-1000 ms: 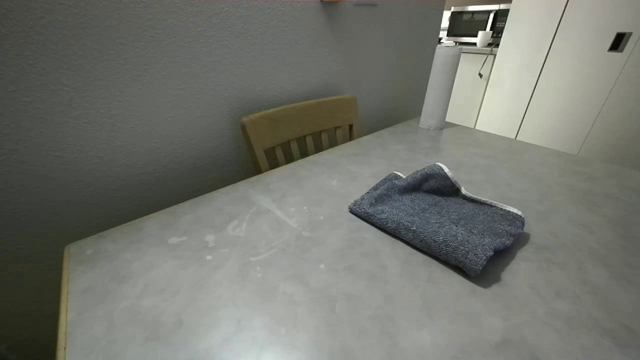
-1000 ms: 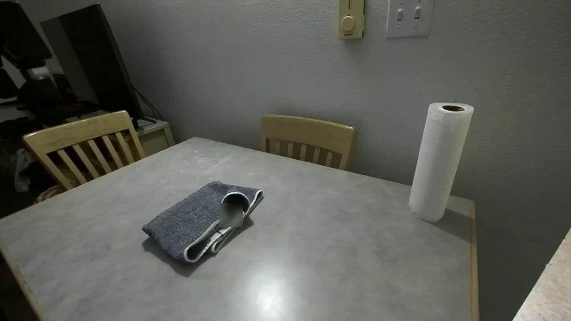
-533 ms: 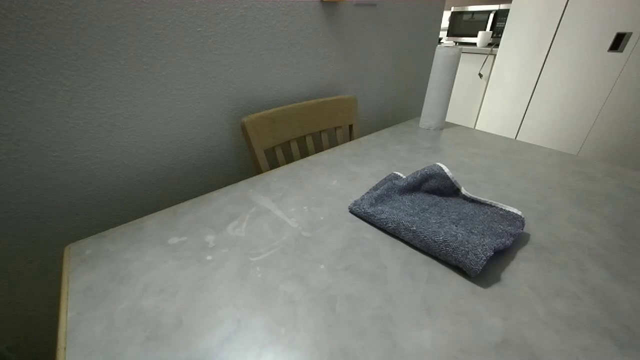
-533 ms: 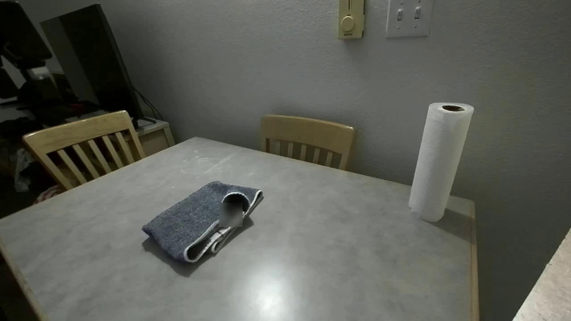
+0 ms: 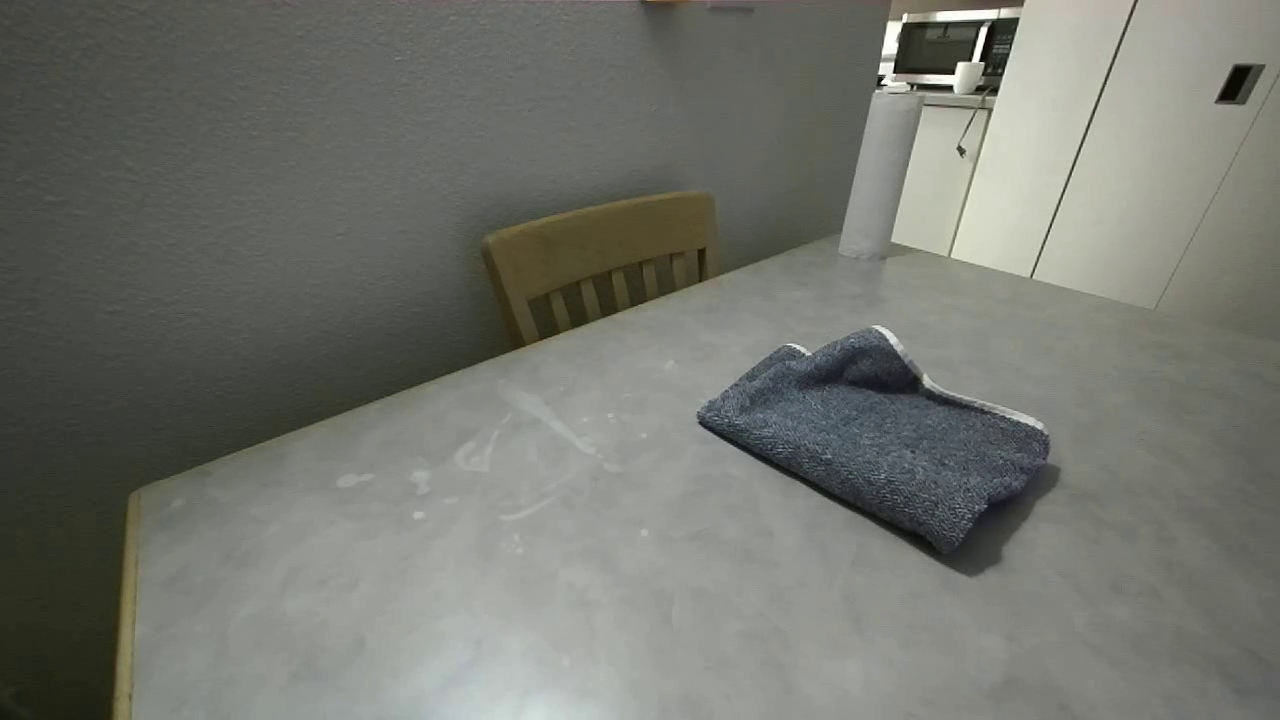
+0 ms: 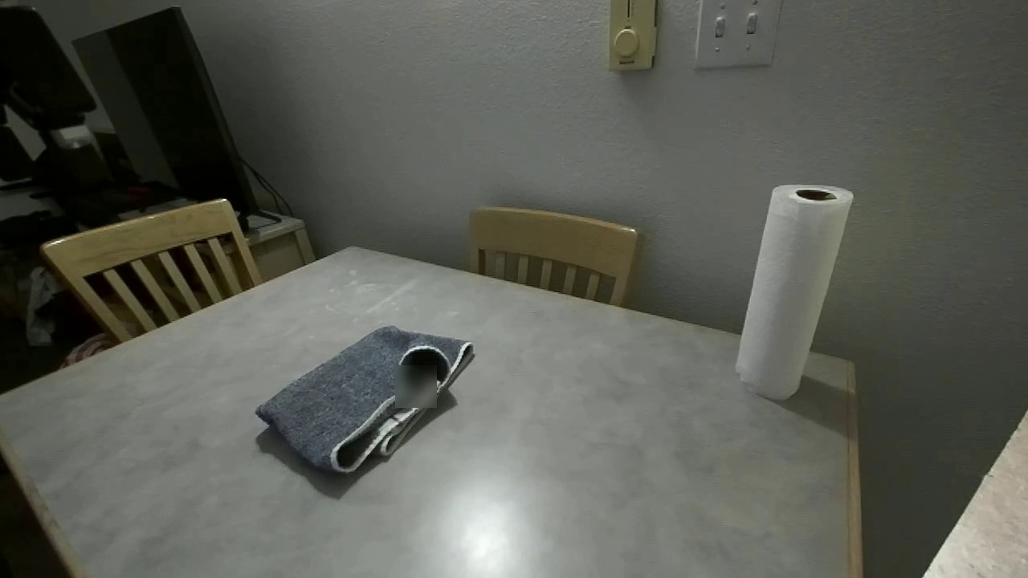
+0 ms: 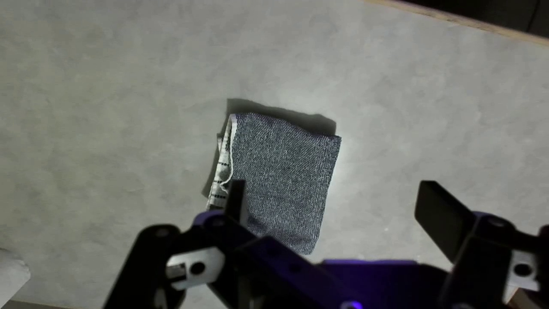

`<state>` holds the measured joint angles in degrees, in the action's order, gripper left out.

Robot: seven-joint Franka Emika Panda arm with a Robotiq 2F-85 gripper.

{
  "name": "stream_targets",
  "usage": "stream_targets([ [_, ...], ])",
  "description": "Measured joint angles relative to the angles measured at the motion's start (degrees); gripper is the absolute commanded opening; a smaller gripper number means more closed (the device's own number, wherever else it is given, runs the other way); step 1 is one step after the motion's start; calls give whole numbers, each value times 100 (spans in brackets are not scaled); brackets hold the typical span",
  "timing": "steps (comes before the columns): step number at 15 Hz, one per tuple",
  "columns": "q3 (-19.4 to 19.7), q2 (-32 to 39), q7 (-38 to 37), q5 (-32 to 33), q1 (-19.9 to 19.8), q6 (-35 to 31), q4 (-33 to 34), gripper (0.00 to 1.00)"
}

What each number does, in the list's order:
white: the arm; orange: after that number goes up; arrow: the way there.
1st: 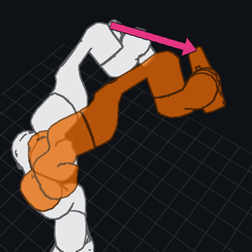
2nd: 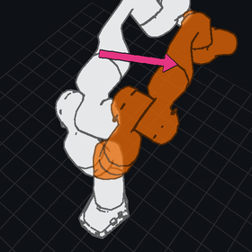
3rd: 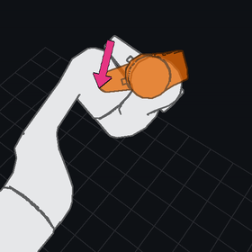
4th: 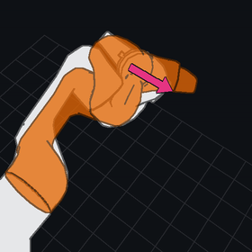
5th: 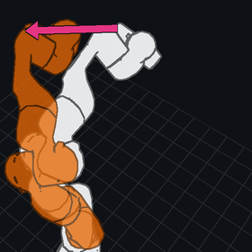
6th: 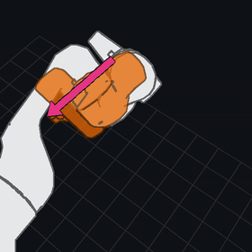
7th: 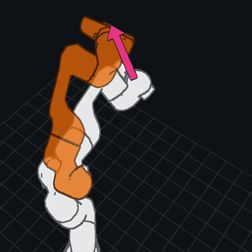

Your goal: Unfold the grey towel.

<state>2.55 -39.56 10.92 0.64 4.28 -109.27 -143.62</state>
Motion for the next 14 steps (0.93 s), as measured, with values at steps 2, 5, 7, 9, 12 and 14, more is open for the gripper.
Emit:
stream_targets([
  [2,109,1,128,0,0,-90,-47,100],
  [5,334,53,422,0,0,-381,-165,100],
  [7,483,156,687,-1,3,-763,-265,100],
  [9,610,351,935,-3,11,-1246,-365,100],
  [12,795,853,1281,-121,89,-1981,-447,100],
  [14,911,1257,1555,-382,197,-2371,-445,100],
])
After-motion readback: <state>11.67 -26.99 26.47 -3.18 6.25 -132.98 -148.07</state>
